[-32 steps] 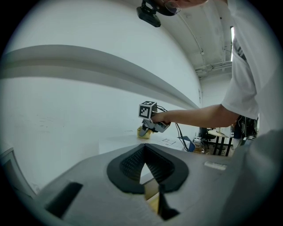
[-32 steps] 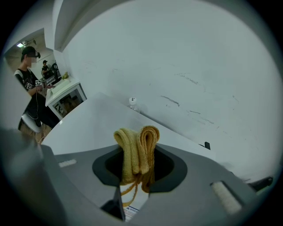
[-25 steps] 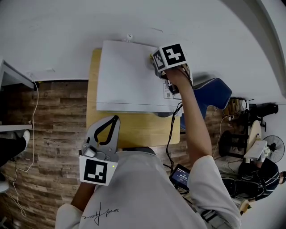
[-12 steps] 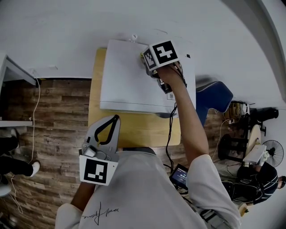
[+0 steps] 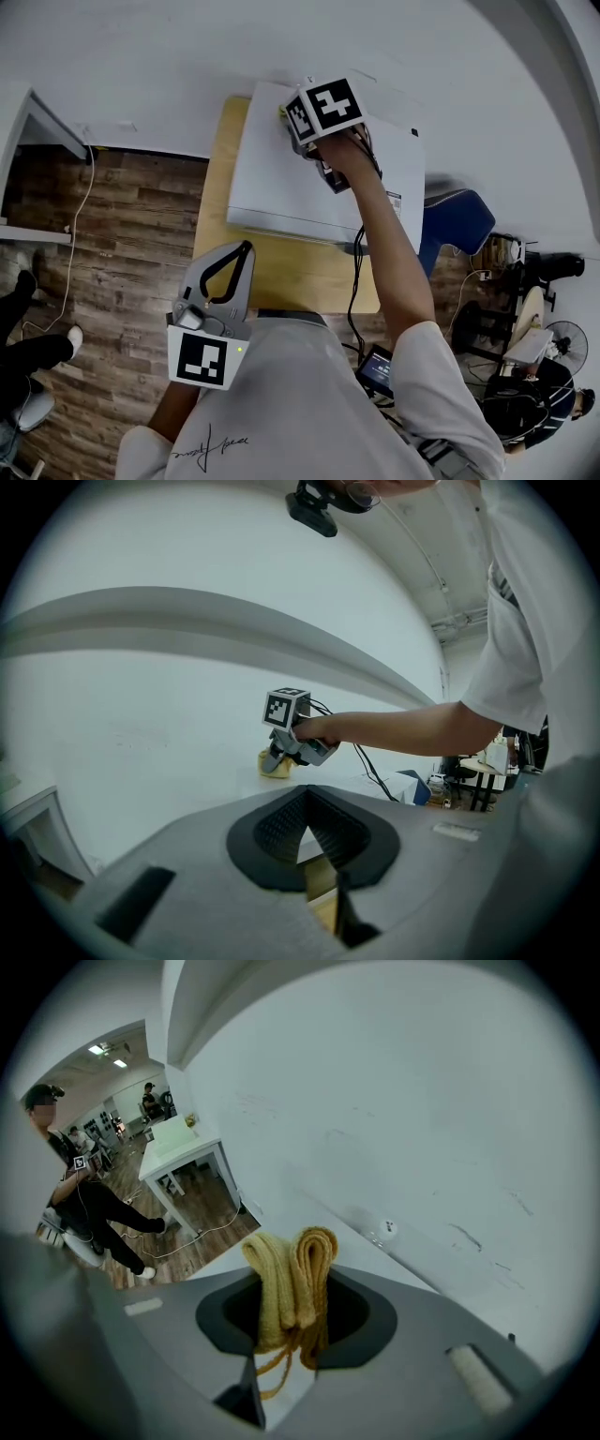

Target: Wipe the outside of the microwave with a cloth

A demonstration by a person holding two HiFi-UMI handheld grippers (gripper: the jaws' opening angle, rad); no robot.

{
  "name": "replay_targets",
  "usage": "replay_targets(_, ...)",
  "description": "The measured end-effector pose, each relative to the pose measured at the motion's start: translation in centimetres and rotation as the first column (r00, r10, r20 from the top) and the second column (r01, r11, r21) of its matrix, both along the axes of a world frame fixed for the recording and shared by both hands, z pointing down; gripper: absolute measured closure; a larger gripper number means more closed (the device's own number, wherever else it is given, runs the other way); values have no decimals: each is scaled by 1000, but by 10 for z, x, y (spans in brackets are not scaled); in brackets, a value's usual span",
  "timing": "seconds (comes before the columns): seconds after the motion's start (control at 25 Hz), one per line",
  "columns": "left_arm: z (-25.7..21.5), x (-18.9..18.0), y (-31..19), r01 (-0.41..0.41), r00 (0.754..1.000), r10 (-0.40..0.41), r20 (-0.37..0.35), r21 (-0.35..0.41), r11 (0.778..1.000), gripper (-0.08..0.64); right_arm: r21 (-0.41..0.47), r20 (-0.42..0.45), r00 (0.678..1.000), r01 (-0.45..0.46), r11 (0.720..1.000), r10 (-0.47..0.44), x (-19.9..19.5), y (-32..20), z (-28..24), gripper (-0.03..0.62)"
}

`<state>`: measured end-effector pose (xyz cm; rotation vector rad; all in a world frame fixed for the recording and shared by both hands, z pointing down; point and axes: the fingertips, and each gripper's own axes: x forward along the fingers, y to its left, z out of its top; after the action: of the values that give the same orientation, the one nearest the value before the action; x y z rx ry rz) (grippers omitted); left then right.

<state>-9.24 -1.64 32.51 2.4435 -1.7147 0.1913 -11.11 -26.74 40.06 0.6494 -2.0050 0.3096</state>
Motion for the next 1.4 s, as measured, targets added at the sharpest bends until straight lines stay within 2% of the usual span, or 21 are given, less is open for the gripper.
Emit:
replay_targets(0.24,0,-15,6,60,998,-61,-5,-7,998,566,-6,19,996,85,996,-84,-44,16,0,471)
replay_targets(0.44,-1,-17,9,60,998,-60,-1,-1,998,566,-99,150,978,160,982,-144,-70,45,-9,471)
replay_targets(0.56,-1,-16,8,52,999,-52,-1,2,999,566,-103,186,970,175,979,-154,-71,51,-18,471)
replay_targets(1.08,-6,9,4,-31,1000,31,2,12,999,566,-80,219,975,63,995,-44,-10,35,-44,471)
replay_targets(1.4,-3,27,-3,-85,996,85,0,6,996,566,-59,203,978,-41,997,52,51,17,-49,471)
